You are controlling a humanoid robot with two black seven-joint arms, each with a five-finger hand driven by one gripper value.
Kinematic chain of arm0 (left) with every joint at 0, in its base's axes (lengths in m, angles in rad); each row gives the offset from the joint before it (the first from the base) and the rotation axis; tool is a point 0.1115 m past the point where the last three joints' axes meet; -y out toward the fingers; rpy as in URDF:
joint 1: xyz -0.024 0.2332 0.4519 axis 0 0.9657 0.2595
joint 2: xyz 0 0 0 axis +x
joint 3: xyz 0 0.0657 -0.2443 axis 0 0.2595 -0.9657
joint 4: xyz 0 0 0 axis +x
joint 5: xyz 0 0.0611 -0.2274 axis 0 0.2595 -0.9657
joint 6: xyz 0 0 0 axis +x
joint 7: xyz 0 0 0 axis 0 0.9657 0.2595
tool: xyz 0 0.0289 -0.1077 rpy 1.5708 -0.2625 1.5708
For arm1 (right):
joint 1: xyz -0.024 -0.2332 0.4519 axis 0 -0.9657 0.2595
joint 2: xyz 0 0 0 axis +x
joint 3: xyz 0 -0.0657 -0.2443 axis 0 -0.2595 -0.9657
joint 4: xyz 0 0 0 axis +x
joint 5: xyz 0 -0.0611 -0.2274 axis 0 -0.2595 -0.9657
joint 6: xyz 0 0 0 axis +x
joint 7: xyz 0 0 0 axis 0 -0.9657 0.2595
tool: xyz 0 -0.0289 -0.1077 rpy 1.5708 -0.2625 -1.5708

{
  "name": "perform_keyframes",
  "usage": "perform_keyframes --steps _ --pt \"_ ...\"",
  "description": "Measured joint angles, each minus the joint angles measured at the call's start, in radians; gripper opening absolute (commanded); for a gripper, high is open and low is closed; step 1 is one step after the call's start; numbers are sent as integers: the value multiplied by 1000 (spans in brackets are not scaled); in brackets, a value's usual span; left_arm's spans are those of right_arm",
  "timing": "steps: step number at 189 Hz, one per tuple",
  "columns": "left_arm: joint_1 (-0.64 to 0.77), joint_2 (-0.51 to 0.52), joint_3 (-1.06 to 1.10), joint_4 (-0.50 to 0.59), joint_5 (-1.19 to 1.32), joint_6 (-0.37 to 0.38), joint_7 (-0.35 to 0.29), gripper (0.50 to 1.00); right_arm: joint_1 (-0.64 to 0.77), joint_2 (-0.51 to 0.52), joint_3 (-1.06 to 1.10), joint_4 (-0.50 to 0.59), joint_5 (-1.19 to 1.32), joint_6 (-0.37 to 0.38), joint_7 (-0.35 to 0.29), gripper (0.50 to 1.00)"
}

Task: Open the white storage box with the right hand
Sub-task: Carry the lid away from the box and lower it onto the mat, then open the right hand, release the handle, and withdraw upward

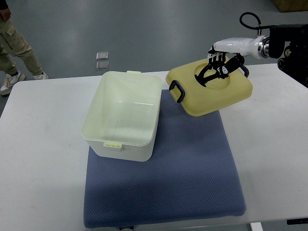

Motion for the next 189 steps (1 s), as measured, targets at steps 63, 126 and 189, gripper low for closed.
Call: perform_keyframes --steps 63,126,189 --pt "0 0 0 -2 0 0 0 1000 0 64 2 8 7 -2 20 500" --pt "0 0 2 1 0 0 0 1000 5 84 2 9 7 1 19 500" --pt "0 0 0 0 0 0 0 1000 -24 81 -19 0 -9 13 -4 500"
